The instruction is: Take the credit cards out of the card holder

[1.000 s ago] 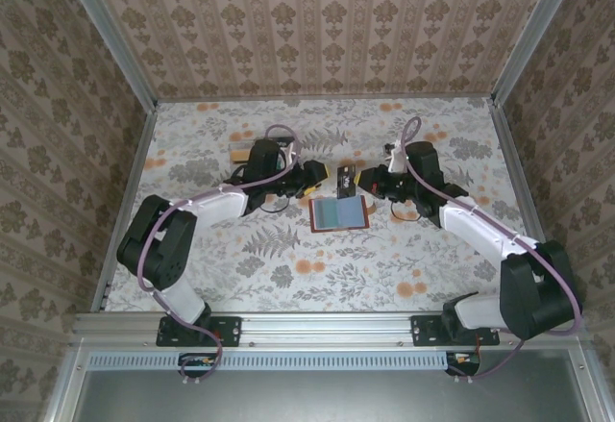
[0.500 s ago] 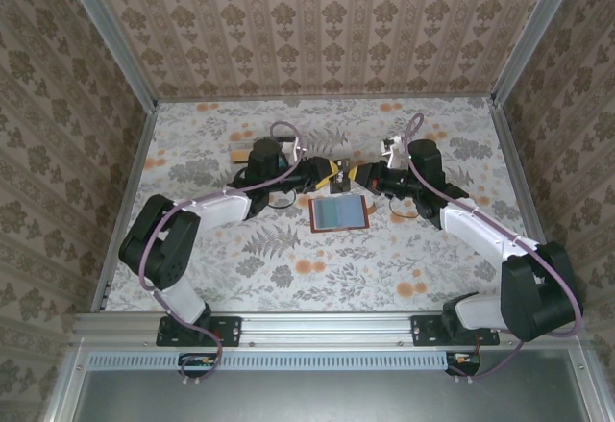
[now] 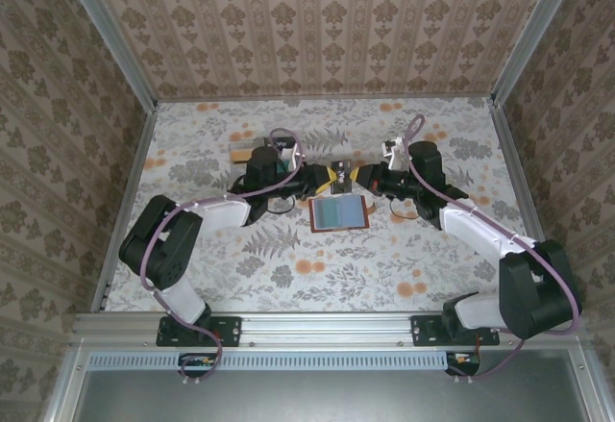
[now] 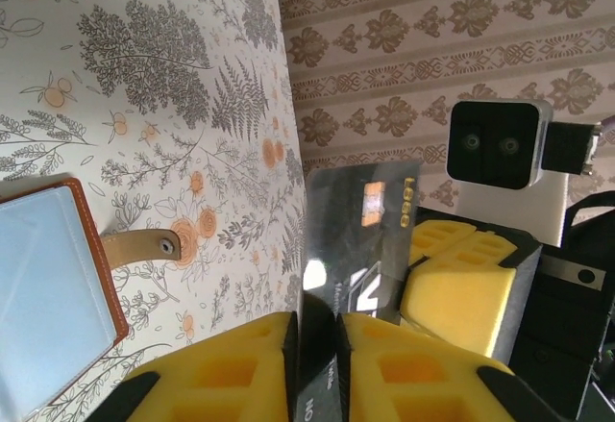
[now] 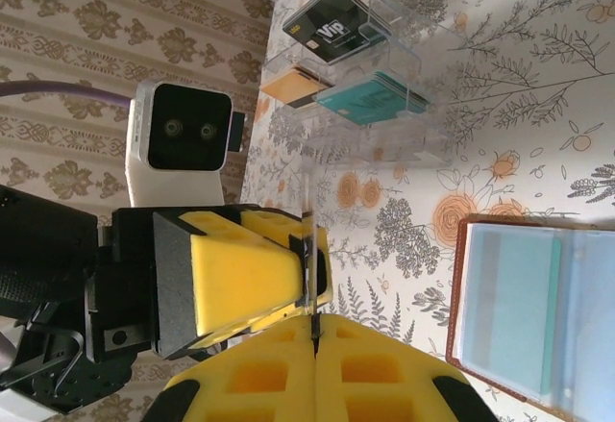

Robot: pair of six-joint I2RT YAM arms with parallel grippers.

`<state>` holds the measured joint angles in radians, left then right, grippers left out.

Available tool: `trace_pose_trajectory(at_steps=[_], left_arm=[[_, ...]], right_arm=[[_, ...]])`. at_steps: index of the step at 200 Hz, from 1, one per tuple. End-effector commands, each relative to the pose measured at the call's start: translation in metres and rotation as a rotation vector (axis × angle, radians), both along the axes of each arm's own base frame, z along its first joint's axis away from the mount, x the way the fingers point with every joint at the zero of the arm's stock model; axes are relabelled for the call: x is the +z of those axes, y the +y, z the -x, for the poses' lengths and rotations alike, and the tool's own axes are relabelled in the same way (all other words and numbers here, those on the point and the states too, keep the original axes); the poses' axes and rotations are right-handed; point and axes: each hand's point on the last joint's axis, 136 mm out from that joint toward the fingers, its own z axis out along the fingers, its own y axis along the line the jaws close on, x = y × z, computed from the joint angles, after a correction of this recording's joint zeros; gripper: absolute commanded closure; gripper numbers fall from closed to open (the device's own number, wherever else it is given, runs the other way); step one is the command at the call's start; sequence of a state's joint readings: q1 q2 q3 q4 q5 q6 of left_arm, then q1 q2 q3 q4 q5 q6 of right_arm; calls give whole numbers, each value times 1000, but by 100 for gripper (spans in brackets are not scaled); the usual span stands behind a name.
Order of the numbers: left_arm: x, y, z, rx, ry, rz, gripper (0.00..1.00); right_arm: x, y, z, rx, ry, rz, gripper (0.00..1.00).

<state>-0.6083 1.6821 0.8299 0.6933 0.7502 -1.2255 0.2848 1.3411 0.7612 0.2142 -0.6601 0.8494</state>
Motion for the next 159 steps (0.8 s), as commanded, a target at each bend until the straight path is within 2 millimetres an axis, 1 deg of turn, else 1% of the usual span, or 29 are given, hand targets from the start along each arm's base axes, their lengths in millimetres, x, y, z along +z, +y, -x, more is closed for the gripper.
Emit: trace_pose_trajectory(at_steps=[1, 27, 31, 35, 37, 40, 51, 59, 73, 82, 88, 100, 102, 112, 118, 120, 124, 126, 130, 138, 145, 159], left_arm=[[26, -4, 8, -37, -70, 61, 81], [34, -5, 9, -36, -85, 95, 92], [35, -4, 9, -36, -89, 101, 96], [36, -4, 9, -35, -91, 107, 99], [37, -4, 9, -35, -94, 110, 100], [37, -4, 10, -35, -93, 114, 100], [39, -2, 9, -25, -100, 123, 100], [40, -1, 8, -22, -103, 123, 100], [40, 3, 7, -15, -107, 109, 100], [40, 7, 7, -12, -114, 93, 100], [40, 10, 6, -8, -123, 77, 100], [36, 18, 6, -4, -138, 14, 100], [33, 20, 6, -4, -137, -3, 100], [34, 29, 5, 1, -174, -78, 100], [31, 36, 6, 9, -188, -147, 100], [32, 38, 5, 14, -204, -165, 100], [27, 43, 5, 19, -209, -222, 100], [29, 46, 4, 25, -227, -240, 100], [26, 51, 5, 30, -240, -293, 100], [29, 62, 2, 53, -292, -377, 100], [27, 73, 0, 71, -320, -456, 100], [30, 93, -6, 90, -402, -590, 100]], right_arm=[[0, 0, 0, 6, -3, -20, 100], [-3, 1, 1, 9, 4, -15, 100], [-4, 1, 1, 8, 7, -14, 96], [-5, 0, 1, 7, 9, -13, 91], [-5, 0, 1, 7, 9, -11, 86], [-5, 0, 1, 5, 10, -10, 80], [-7, -1, 1, 1, 13, -3, 69], [-8, -3, 1, -5, 16, 3, 58], [-8, -5, 2, -9, 16, 15, 52], [-8, -7, 1, -18, 14, 27, 45], [-8, -9, 2, -24, 15, 35, 37], [-6, -15, 2, -46, 7, 52, 23], [-5, -16, 2, -51, 5, 56, 22], [-1, -20, 2, -70, -16, 75, 14], [2, -22, 3, -78, -25, 86, 9], [3, -23, 3, -81, -27, 91, 7], [3, -24, 4, -84, -31, 99, 3], [4, -25, 4, -85, -34, 103, 1], [5, -26, 5, -86, -38, 111, 0], [7, -27, 7, -84, -44, 125, 0], [8, -28, 8, -82, -48, 136, 0], [11, -29, 9, -78, -57, 145, 0]])
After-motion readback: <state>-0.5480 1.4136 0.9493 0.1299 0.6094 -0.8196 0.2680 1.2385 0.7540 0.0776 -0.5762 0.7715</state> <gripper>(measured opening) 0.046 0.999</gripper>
